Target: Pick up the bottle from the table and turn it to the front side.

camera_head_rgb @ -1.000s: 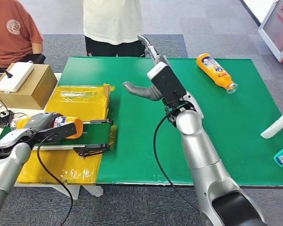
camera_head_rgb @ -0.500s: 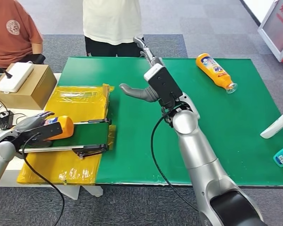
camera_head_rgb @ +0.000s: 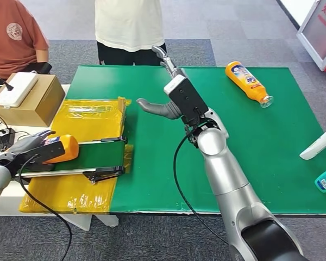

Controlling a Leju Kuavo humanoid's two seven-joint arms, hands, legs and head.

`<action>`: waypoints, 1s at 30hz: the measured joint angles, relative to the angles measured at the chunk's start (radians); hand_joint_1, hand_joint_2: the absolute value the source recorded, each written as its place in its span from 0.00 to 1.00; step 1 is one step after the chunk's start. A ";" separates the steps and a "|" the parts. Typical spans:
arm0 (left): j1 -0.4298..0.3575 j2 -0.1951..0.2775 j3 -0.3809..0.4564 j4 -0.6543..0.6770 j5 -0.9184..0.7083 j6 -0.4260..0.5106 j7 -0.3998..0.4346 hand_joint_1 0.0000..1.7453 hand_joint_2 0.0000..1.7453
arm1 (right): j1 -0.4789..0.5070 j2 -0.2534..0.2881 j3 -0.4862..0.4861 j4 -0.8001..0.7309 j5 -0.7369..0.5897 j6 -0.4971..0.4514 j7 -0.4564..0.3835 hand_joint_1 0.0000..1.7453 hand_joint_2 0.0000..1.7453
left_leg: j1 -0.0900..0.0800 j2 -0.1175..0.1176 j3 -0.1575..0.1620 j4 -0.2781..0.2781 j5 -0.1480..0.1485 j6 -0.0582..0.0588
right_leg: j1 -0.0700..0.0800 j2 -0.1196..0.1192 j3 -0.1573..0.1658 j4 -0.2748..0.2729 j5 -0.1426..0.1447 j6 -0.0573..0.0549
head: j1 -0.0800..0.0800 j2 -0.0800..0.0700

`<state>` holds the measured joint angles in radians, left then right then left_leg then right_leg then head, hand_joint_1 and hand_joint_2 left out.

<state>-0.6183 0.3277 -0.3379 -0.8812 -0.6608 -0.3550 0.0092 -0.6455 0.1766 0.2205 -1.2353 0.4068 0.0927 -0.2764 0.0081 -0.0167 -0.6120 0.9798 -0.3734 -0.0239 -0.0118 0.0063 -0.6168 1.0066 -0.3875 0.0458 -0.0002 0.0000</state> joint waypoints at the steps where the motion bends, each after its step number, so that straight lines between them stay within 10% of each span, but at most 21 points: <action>1: 0.003 0.001 0.001 -0.001 0.004 0.009 0.001 0.00 1.00 | 0.000 0.000 0.000 0.001 0.000 0.000 0.000 0.00 1.00 | 0.000 0.000 0.000 0.000 0.000 0.000 | 0.000 0.000 0.000 0.000 0.000 0.000 | 0.000 0.000; 10: 0.085 -0.055 0.037 -0.108 -0.057 0.185 0.094 0.00 1.00 | 0.005 0.000 0.000 -0.010 0.007 -0.007 0.040 0.00 1.00 | 0.000 -0.002 -0.001 0.000 0.001 0.001 | 0.000 -0.003 -0.001 0.000 0.000 0.001 | 0.000 0.000; 30: 0.150 -0.122 0.086 -0.373 -0.130 0.200 0.063 0.00 1.00 | 0.023 -0.011 -0.007 -0.029 0.016 -0.019 0.031 0.00 1.00 | 0.000 0.001 -0.012 0.000 0.002 0.000 | 0.000 0.001 -0.014 0.000 0.002 0.000 | 0.000 0.000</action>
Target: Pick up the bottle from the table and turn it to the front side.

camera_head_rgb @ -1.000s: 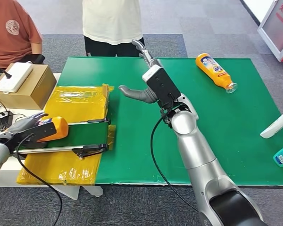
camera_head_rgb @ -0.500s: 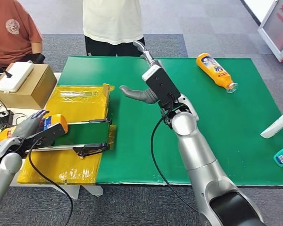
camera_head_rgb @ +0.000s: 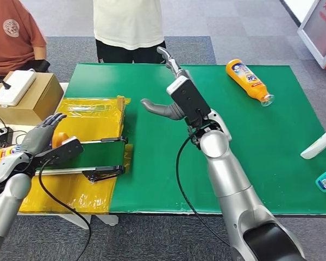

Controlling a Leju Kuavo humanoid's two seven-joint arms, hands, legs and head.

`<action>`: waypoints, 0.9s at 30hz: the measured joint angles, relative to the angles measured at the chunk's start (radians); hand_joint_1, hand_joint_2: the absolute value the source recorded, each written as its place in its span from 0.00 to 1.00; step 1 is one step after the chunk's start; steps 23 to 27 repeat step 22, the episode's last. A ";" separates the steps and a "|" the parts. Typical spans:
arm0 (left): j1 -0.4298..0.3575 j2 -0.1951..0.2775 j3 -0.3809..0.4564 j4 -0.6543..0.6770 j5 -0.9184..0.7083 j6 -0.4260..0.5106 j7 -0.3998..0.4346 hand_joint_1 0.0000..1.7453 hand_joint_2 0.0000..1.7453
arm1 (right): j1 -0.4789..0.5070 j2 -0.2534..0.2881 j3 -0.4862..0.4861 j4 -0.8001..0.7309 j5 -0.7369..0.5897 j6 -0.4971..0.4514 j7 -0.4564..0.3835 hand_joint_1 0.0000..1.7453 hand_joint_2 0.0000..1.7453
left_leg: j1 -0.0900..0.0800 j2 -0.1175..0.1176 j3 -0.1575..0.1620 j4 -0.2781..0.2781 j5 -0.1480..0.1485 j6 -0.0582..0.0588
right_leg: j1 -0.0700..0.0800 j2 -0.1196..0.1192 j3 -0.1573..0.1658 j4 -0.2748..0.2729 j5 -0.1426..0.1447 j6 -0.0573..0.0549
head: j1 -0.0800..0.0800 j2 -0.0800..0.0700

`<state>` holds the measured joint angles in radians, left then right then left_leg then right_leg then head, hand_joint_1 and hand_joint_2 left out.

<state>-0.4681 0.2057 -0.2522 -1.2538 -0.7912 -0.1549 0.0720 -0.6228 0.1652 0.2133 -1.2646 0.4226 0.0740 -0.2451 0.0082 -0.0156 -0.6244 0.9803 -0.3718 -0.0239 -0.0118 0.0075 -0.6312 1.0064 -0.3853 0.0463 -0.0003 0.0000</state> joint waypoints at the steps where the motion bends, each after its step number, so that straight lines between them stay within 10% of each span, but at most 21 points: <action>1: 0.002 -0.001 0.000 -0.008 0.000 0.002 -0.002 0.00 1.00 | 0.001 -0.001 -0.001 0.000 0.000 0.000 -0.001 0.00 1.00 | 0.000 0.000 0.000 0.000 0.000 0.000 | 0.000 0.000 0.000 0.000 0.000 0.000 | 0.000 0.000; 27: 0.173 -0.136 0.142 -0.476 -0.097 0.299 -0.134 0.00 1.00 | 0.064 -0.017 -0.045 -0.076 0.035 -0.009 0.012 0.00 1.00 | 0.000 0.001 -0.004 0.000 -0.001 0.000 | 0.000 0.001 -0.004 0.000 0.000 0.000 | 0.000 0.000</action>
